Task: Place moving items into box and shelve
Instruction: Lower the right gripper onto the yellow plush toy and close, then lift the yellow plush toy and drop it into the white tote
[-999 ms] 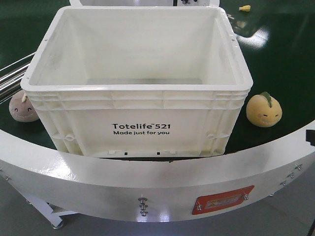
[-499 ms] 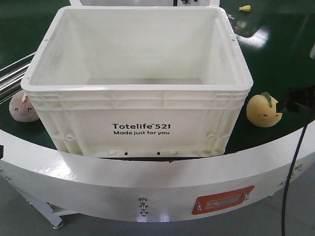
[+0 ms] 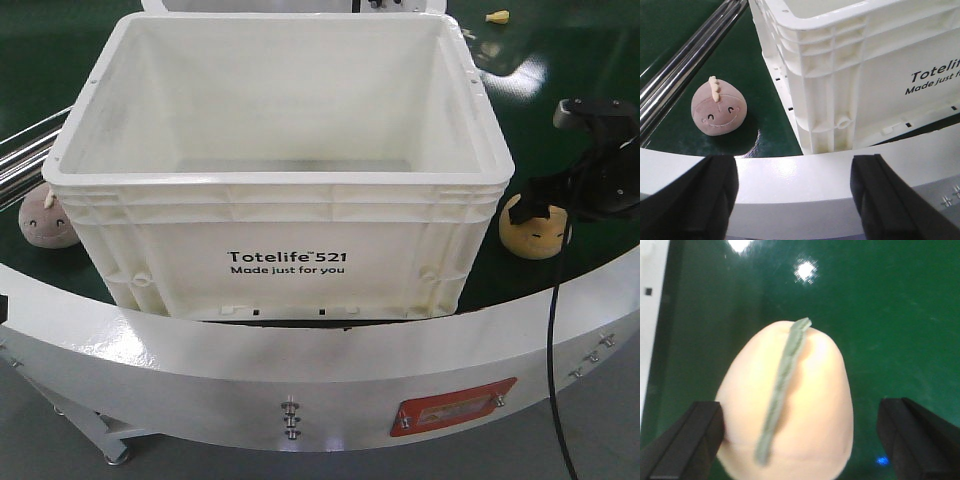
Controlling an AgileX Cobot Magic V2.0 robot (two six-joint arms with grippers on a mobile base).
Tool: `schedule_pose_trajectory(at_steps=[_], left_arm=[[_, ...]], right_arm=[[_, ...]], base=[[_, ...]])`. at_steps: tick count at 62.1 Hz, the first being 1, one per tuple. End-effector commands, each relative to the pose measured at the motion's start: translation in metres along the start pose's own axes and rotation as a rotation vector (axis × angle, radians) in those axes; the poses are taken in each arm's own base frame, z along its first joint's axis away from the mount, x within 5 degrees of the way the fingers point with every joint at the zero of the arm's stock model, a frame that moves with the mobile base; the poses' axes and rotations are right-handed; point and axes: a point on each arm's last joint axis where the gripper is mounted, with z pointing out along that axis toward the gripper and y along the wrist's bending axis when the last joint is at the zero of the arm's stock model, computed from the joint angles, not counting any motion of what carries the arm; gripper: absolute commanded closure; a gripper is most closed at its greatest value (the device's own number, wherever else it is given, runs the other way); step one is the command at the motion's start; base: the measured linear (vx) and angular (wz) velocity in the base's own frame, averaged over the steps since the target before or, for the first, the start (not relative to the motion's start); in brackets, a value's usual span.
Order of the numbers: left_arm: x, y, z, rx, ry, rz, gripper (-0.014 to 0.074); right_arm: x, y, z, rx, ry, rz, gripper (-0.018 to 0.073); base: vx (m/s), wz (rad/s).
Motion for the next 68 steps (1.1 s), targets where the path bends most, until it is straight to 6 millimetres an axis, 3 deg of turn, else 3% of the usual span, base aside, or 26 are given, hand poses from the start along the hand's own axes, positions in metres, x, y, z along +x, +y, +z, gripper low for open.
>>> schedule_pose_trajectory(at_steps=[1,7,20,25,30,37,44,46,50,59,68], left_arm=[[-0.016,0.000,-0.004,0.001,-0.090,0.004,0.0004],[-0.016,0.000,-0.004,0.001,-0.090,0.004,0.0004],[-0.016,0.000,-0.004,0.001,-0.090,0.005,0.0004],[-0.016,0.000,-0.004,0.000,-0.090,0.006,0.0004],[-0.016,0.001,-0.004,-0.005,-0.089,0.012,0.0004],[-0.015,0.001,-0.004,-0.005,-0.081,0.012,0.0004],[-0.015,0.001,-0.004,-0.005,-0.081,0.012,0.0004],[-0.015,0.001,-0.004,-0.005,-0.081,0.013,0.0004],[-0.015,0.001,-0.004,-0.005,-0.081,0.013,0.0004],[-0.015,0.001,-0.004,-0.005,-0.082,0.013,0.0004],[-0.015,0.001,-0.004,-0.005,-0.085,0.013,0.0004]], right_arm=[[-0.013,-0.001,-0.011,-0.008,-0.084,-0.030,-0.0081],[-0.012,0.001,-0.006,-0.036,-0.071,-0.040,-0.0015],[-0.013,0.001,-0.006,-0.038,-0.074,-0.039,0.0236],[-0.016,0.002,-0.012,-0.034,-0.088,-0.049,0.0265],[-0.024,0.004,-0.029,-0.028,-0.130,-0.066,0.0265],[-0.046,0.017,-0.079,-0.008,-0.261,-0.125,0.0265],[-0.067,0.050,-0.130,0.024,-0.418,-0.259,0.0256],[-0.075,0.071,-0.150,0.044,-0.487,-0.337,0.0247],[-0.082,0.100,-0.169,0.045,-0.573,-0.420,0.0241],[-0.088,0.160,-0.180,-0.011,-0.688,-0.548,0.0239],[-0.084,0.210,-0.168,-0.098,-0.717,-0.639,0.0192]], base=[[0.00,0.00],[0.00,0.00],[0.00,0.00],[0.00,0.00],[0.00,0.00],[0.00,0.00],[0.00,0.00],[0.00,0.00],[0.00,0.00],[0.00,0.00],[0.00,0.00]])
